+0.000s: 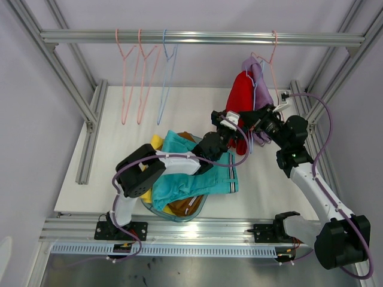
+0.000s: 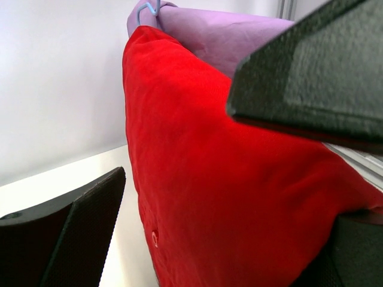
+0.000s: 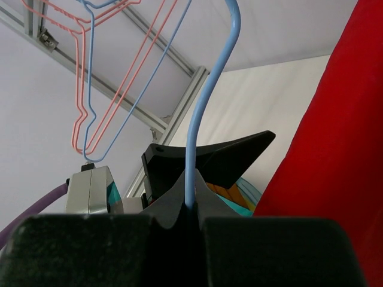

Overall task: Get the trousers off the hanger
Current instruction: Remove the trousers from the hanger, then place the trousers in the bin.

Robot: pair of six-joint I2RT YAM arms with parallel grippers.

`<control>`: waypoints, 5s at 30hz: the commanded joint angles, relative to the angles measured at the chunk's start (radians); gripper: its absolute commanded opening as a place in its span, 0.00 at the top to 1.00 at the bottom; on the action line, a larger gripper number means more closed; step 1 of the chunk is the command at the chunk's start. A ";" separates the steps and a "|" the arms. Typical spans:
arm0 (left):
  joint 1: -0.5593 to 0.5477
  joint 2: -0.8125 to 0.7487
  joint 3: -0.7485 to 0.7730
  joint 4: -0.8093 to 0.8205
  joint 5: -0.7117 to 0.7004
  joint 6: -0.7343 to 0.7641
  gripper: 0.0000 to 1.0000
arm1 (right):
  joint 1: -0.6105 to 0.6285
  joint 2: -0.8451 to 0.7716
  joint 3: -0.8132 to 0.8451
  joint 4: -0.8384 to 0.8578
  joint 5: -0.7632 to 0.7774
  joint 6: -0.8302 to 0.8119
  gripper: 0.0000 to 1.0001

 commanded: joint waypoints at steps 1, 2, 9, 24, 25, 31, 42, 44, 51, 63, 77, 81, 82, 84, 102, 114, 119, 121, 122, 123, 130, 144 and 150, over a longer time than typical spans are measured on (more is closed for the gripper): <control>0.006 0.001 0.058 0.066 -0.001 -0.079 0.04 | 0.010 -0.004 0.004 0.108 0.008 -0.023 1.00; 0.004 -0.002 0.057 0.070 -0.005 -0.090 0.05 | 0.013 -0.001 0.001 0.108 0.011 -0.026 1.00; 0.000 -0.025 0.038 0.071 0.019 -0.133 0.43 | 0.011 -0.010 -0.022 0.108 0.015 -0.024 1.00; -0.007 -0.088 0.000 0.055 0.053 -0.127 1.00 | 0.004 -0.102 -0.063 0.054 0.043 -0.024 1.00; -0.007 -0.106 -0.020 0.058 0.054 -0.130 0.99 | 0.004 -0.104 -0.065 0.043 0.051 -0.029 1.00; -0.030 -0.270 -0.107 0.063 0.022 -0.079 0.99 | 0.002 -0.111 -0.158 0.086 0.080 -0.031 1.00; -0.043 -0.494 -0.109 -0.092 0.056 -0.045 0.99 | 0.002 -0.003 -0.358 0.288 0.112 -0.026 1.00; -0.053 -0.501 -0.077 -0.117 0.059 -0.035 0.99 | 0.004 0.008 -0.358 0.289 0.121 -0.034 1.00; -0.077 -0.479 0.011 -0.179 0.071 0.008 0.99 | 0.004 0.028 -0.295 0.227 0.150 -0.074 1.00; -0.088 -0.505 0.194 -0.412 0.110 -0.038 0.99 | -0.004 0.117 -0.148 0.088 0.216 -0.155 1.00; -0.088 -0.619 0.429 -0.768 0.130 -0.064 0.99 | 0.007 0.224 -0.202 0.163 0.227 -0.156 1.00; -0.088 -0.662 0.449 -0.857 0.160 -0.094 0.99 | 0.008 0.237 -0.197 0.160 0.227 -0.169 1.00; -0.089 -0.668 0.454 -0.885 0.162 -0.108 0.99 | 0.007 0.241 -0.195 0.158 0.227 -0.173 1.00; -0.089 -0.701 0.449 -0.948 0.166 -0.114 1.00 | 0.007 0.243 -0.194 0.149 0.226 -0.182 1.00; -0.099 -1.345 -0.021 -1.016 -0.021 -0.141 1.00 | 0.007 0.172 -0.248 0.075 0.242 -0.205 1.00; -0.100 -1.700 -0.267 -1.183 -0.030 -0.213 0.99 | 0.007 0.163 -0.278 0.060 0.245 -0.212 1.00; -0.099 -1.728 -0.311 -1.240 0.030 -0.223 0.99 | 0.004 0.185 -0.295 0.077 0.250 -0.212 1.00; -0.099 -1.717 -0.334 -1.246 0.082 -0.237 0.99 | 0.002 0.191 -0.297 0.083 0.252 -0.209 1.00; -0.099 -1.699 -0.351 -1.246 0.103 -0.242 0.99 | 0.004 0.192 -0.297 0.085 0.255 -0.210 1.00; -0.099 -1.687 -0.365 -1.247 0.123 -0.248 0.99 | 0.004 0.198 -0.297 0.085 0.255 -0.212 1.00; -0.099 -1.552 -0.405 -1.210 0.277 -0.297 0.96 | -0.012 0.231 -0.303 0.103 0.249 -0.215 1.00; -0.106 -1.251 -0.372 -1.201 0.481 -0.410 0.50 | -0.018 0.212 -0.346 0.131 0.239 -0.195 1.00; -0.160 -1.219 -0.374 -1.239 0.420 -0.410 0.24 | -0.019 0.208 -0.360 0.135 0.238 -0.196 1.00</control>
